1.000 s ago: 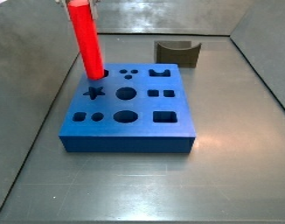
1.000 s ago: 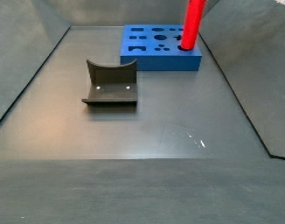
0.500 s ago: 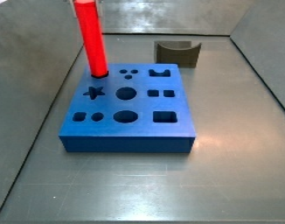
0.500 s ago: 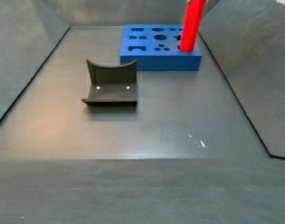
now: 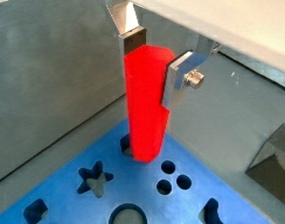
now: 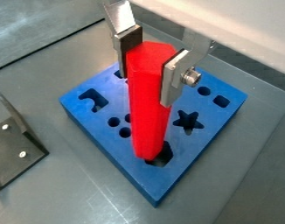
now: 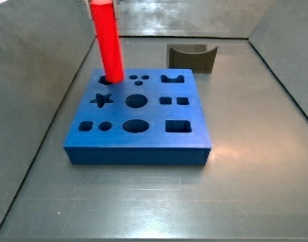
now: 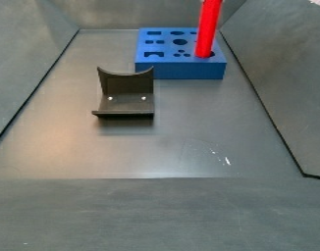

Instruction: Insert the hexagon object.

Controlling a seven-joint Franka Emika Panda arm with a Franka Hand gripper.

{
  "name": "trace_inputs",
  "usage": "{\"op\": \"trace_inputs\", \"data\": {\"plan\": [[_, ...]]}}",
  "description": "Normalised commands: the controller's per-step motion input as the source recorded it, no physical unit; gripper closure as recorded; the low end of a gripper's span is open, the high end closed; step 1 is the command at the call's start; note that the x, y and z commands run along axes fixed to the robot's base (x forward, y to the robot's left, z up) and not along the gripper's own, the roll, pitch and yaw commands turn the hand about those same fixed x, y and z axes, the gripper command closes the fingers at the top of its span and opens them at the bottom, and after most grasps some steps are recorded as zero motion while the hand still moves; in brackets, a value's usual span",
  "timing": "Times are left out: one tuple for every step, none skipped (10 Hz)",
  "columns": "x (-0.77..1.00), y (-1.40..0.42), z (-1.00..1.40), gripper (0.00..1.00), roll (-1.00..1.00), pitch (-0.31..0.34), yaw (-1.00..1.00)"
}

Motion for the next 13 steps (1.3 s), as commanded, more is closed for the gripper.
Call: {"op": "trace_inputs", "data": {"plan": [[-0.17,-0.03,-0.08,1.0,0.02,0.0,-0.01],[-0.18,-0.07,-0.02,1.0,0.03,0.0,0.0],[-0.33,-0.03,0.0,1.0,0.05,0.0,0.0],[-0.47,0.0,0.0,1.0,0.1,0.0,0.0],[-0.42,0.0,-0.05,1.0,0.13,0.0,0.0],[-0.04,0.01,-0.17,1.0,0.04,0.031,0.0],[0.13,0.0,-0.3,1.0,0.01,0.057,0.0],[0.25,0.0,-0.52,1.0,0.0,0.056,0.0],[0.35,0.01,-0.74,1.0,-0.01,0.057,0.0],[0.31,0.03,-0.85,1.0,-0.02,0.027,0.0],[0.26,0.0,-0.84,1.0,0.0,0.003,0.0],[0.13,0.0,-0.69,1.0,0.0,0.0,0.0],[0.0,0.0,-0.35,1.0,0.0,-0.053,0.0]]}}
